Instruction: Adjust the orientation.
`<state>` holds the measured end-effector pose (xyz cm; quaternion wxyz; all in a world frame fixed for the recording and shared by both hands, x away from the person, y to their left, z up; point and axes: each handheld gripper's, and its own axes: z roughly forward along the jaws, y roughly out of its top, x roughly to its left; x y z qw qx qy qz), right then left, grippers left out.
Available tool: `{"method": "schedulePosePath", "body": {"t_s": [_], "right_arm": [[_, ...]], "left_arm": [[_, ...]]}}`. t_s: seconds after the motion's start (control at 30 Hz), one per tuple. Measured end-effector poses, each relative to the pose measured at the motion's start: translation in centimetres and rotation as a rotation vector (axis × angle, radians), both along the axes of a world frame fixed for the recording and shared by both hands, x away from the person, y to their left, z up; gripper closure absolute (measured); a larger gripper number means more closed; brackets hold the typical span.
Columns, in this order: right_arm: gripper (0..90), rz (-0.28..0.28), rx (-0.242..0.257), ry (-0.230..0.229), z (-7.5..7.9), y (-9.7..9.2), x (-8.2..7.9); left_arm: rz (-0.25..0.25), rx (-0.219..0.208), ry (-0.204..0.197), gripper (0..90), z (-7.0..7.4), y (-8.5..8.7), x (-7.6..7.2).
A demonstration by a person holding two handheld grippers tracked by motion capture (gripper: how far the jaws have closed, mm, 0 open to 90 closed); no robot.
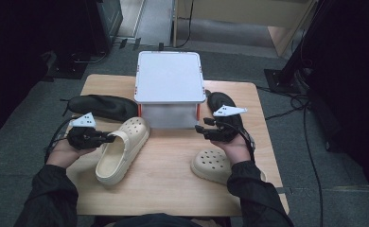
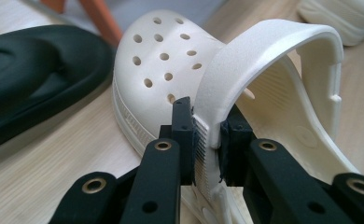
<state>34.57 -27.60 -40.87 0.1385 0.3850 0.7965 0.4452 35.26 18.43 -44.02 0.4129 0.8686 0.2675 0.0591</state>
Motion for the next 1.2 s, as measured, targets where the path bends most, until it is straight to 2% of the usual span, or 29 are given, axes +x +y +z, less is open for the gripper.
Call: {"method": "schedulePosePath", "body": {"t_s": [0.13, 0.27, 0.33, 0.4, 0.5, 0.63, 0.77, 0.83, 0.9, 0.97, 1.0, 1.07, 1.2], "right_arm": [[48.6, 0.011, 0.001, 0.002, 0.1, 0.3, -0.1], [48.6, 0.017, 0.005, -0.001, 0.3, 0.7, -0.3], [48.6, 0.025, 0.002, -0.004, 0.4, 1.0, -0.5], [48.7, 0.042, 0.006, -0.005, 0.5, 1.4, -0.7], [48.8, 0.065, 0.002, -0.009, 0.5, 2.2, -1.0], [48.7, 0.099, -0.002, -0.012, 0.5, 3.4, -1.3], [48.7, 0.126, -0.001, 0.0, 0.3, 4.5, -1.7], [48.5, 0.139, 0.005, 0.008, 0.3, 5.1, -1.9], [48.3, 0.146, 0.006, 0.009, 0.3, 5.4, -2.0], [48.3, 0.156, 0.006, 0.01, 0.3, 5.9, -2.2], [48.2, 0.162, 0.005, 0.011, 0.3, 6.3, -2.4], [48.1, 0.165, 0.007, 0.009, 0.4, 6.5, -2.6], [47.9, 0.179, 0.028, 0.005, 0.6, 7.1, -3.0]], "left_arm": [[-0.038, -0.006, 0.02, 80.3, 0.0, -1.2, -0.3], [-0.041, 0.006, 0.026, 80.0, 0.2, -2.6, -0.6], [-0.04, 0.0, 0.036, 79.7, 0.3, -3.2, -0.7], [-0.046, -0.024, 0.065, 79.6, 0.3, -3.9, -0.8], [-0.054, -0.045, 0.082, 78.8, 0.3, -5.1, -1.0], [-0.064, -0.036, 0.086, 77.7, 0.1, -6.1, -1.3], [-0.056, -0.043, 0.106, 75.4, 0.0, -6.0, -1.3], [-0.065, -0.034, 0.123, 73.2, -0.3, -5.9, -1.5], [-0.065, -0.04, 0.121, 70.5, -0.3, -5.8, -1.5], [-0.063, -0.06, 0.139, 67.2, -0.2, -5.6, -1.4], [-0.054, -0.06, 0.14, 61.6, -0.1, -5.5, -1.3], [-0.047, -0.059, 0.128, 56.8, 0.1, -5.2, -1.2], [-0.031, -0.095, 0.13, 52.4, 0.8, -4.5, -0.8]]}}
